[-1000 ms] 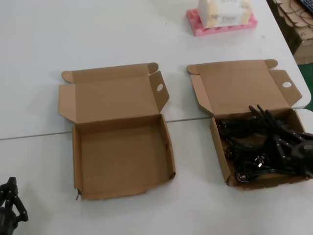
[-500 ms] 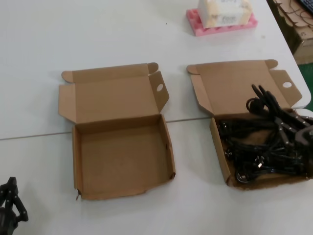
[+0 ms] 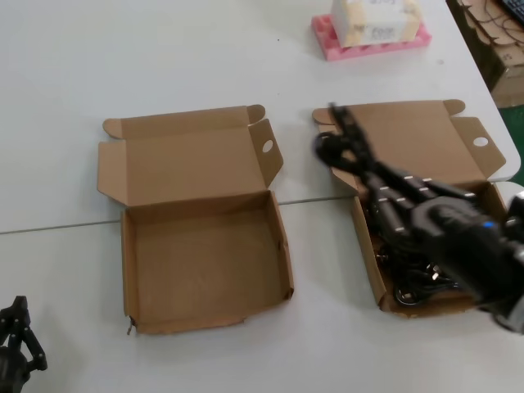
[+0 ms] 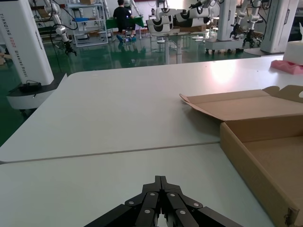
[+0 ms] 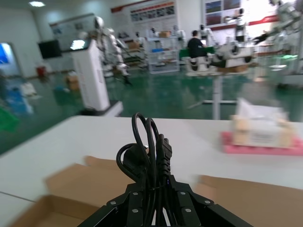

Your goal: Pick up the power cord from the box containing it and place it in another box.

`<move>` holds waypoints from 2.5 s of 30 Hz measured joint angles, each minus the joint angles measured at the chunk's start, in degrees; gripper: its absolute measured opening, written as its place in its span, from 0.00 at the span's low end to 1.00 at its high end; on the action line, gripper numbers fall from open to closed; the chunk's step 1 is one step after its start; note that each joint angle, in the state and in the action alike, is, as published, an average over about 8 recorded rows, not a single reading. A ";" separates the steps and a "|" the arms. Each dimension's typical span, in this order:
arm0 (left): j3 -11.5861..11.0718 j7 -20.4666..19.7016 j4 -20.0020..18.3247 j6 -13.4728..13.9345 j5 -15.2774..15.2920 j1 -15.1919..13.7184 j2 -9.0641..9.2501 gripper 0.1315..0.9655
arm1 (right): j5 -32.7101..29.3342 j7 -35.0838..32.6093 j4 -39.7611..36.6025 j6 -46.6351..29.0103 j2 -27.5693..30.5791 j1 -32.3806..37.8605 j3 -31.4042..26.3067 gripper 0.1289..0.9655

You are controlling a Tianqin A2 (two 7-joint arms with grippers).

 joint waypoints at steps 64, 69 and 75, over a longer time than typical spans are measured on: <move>0.00 0.03 0.00 0.00 -0.02 0.00 0.00 0.04 | -5.78 0.00 -13.23 47.64 3.60 30.68 -60.05 0.41; 0.00 0.03 0.00 0.00 -0.02 0.00 0.00 0.04 | -2.70 0.00 -1.91 47.21 6.70 26.66 -50.38 0.53; 0.00 0.03 0.00 0.00 -0.02 0.00 0.00 0.04 | -1.69 0.00 2.97 46.75 6.93 23.59 -44.85 0.68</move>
